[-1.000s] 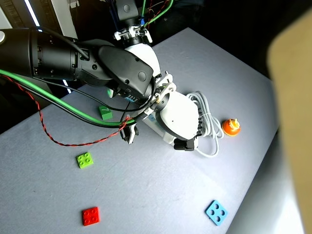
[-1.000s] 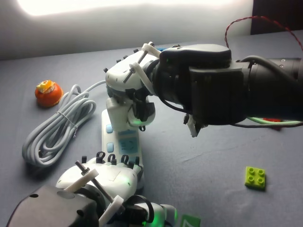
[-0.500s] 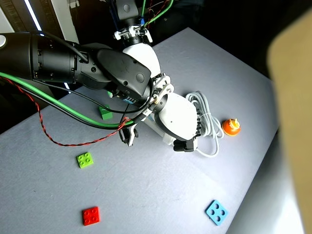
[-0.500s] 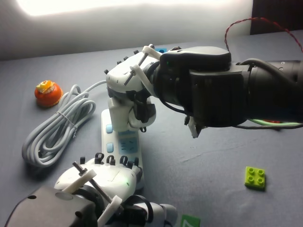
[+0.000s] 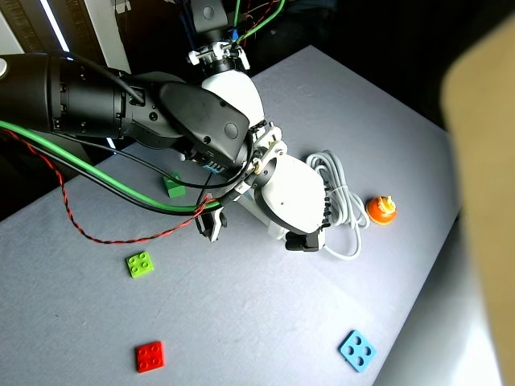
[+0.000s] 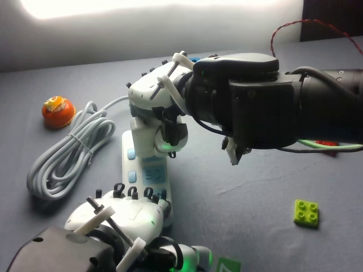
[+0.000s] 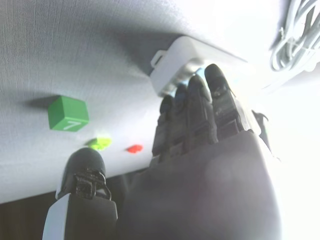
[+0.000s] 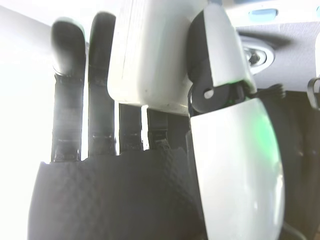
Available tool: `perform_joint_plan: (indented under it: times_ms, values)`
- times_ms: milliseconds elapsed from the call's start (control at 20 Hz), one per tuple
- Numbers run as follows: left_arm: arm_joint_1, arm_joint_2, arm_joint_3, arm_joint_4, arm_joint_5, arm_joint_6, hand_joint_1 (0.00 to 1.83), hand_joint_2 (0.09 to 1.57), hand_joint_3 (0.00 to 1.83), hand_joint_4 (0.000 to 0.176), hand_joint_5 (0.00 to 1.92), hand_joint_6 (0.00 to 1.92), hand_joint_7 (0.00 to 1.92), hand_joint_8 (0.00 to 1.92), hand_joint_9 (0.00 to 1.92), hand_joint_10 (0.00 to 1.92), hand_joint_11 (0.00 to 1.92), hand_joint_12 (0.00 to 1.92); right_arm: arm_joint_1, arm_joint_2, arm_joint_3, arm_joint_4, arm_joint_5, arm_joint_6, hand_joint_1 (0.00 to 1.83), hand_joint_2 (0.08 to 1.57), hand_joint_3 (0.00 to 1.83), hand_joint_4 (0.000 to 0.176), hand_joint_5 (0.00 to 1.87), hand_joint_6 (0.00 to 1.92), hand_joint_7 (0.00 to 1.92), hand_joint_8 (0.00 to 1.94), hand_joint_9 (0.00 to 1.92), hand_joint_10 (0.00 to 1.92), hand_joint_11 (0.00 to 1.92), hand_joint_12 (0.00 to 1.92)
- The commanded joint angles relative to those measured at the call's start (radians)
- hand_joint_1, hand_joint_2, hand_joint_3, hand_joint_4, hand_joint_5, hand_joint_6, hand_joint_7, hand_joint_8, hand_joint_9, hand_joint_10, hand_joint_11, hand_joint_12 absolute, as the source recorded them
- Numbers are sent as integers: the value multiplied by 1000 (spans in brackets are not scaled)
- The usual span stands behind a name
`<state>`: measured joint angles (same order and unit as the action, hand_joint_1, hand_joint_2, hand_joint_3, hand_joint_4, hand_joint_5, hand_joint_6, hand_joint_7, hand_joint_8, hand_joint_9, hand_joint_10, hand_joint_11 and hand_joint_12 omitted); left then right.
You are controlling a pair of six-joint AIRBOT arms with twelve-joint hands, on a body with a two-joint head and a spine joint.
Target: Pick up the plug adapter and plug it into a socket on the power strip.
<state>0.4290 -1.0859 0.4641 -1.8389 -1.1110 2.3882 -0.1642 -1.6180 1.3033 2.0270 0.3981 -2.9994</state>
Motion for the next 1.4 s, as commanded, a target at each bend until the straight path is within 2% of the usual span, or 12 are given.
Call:
perform_joint_plan:
  times_ms: [0, 150, 200, 250, 350, 400, 450, 600, 850, 1000, 1200, 1350]
  values:
    - [4, 8, -5, 19, -23, 1, 0, 1237, 0, 0, 141, 0, 159, 0, 151, 1, 0, 371, 5, -2, -14, 11, -62, 7, 1202, 1199, 0, 0, 759, 1172, 897, 1287, 763, 1143, 630, 1601]
    - [4, 10, -6, 19, -23, 3, 0, 1239, 1, 0, 146, 3, 163, 3, 152, 3, 0, 371, 9, 5, -16, 11, -64, 8, 1165, 1228, 2, 0, 709, 1289, 829, 1343, 683, 1081, 577, 1575]
    - [4, 11, -7, 19, -23, 5, 0, 1241, 1, 0, 140, 0, 161, 2, 151, 2, 0, 369, 10, 7, -17, 11, -65, 9, 1111, 1220, 0, 0, 759, 1287, 710, 805, 633, 995, 521, 1553]
    - [4, 13, -9, 19, -23, 7, 0, 1242, 1, 0, 145, 3, 159, 4, 151, 3, 0, 354, 11, 9, -17, 11, -66, 11, 1049, 1085, 0, 0, 681, 295, 785, 226, 653, 648, 485, 1402]
    - [5, 16, -13, 19, -23, 7, 0, 1238, 0, 0, 134, 1, 162, 3, 159, 3, 0, 367, 13, 13, -18, 11, -66, 14, 970, 1084, 0, 0, 653, 41, 738, 34, 635, 396, 370, 1354]
    - [5, 16, -13, 19, -22, 7, 0, 1238, 0, 0, 134, 1, 162, 3, 159, 3, 0, 367, 14, 15, -19, 11, -67, 16, 970, 1084, 0, 0, 653, 41, 738, 34, 635, 396, 370, 1354]
    - [5, 17, -13, 19, -21, 7, 0, 1241, 0, 0, 156, 4, 183, 5, 179, 5, 0, 439, 15, 18, -19, 11, -69, 18, 909, 1085, 0, 0, 607, 1, 672, 1, 645, 139, 310, 1220]
    - [7, 17, -13, 19, -18, 7, 0, 1238, 0, 0, 137, 3, 142, 1, 124, 1, 0, 332, 18, 27, -21, 11, -75, 19, 825, 1071, 0, 0, 472, 0, 507, 0, 537, 7, 153, 1044]
    - [2, 19, -12, 19, -17, 7, 0, 1241, 0, 0, 129, 0, 148, 0, 144, 0, 0, 364, 33, 53, -34, 12, -84, 20, 683, 1038, 0, 0, 327, 0, 323, 0, 334, 0, 0, 935]
    - [-10, 24, -13, 19, -16, 19, 0, 1233, 0, 0, 135, 3, 154, 2, 139, 1, 0, 349, 50, 80, -53, 12, -86, 20, 584, 963, 0, 0, 241, 2, 267, 2, 248, 1, 0, 667]
    - [-23, 44, -12, 19, -12, 43, 0, 1236, 0, 0, 130, 0, 144, 0, 141, 1, 0, 351, 89, 176, -138, 13, -97, 19, 565, 921, 0, 0, 231, 1, 265, 2, 244, 1, 0, 625]
    - [-41, 65, 0, 19, 1, 65, 0, 1237, 0, 0, 129, 2, 157, 5, 146, 4, 0, 349, 105, 295, -240, 15, -90, 26, 373, 844, 0, 0, 174, 1, 212, 2, 203, 1, 0, 507]
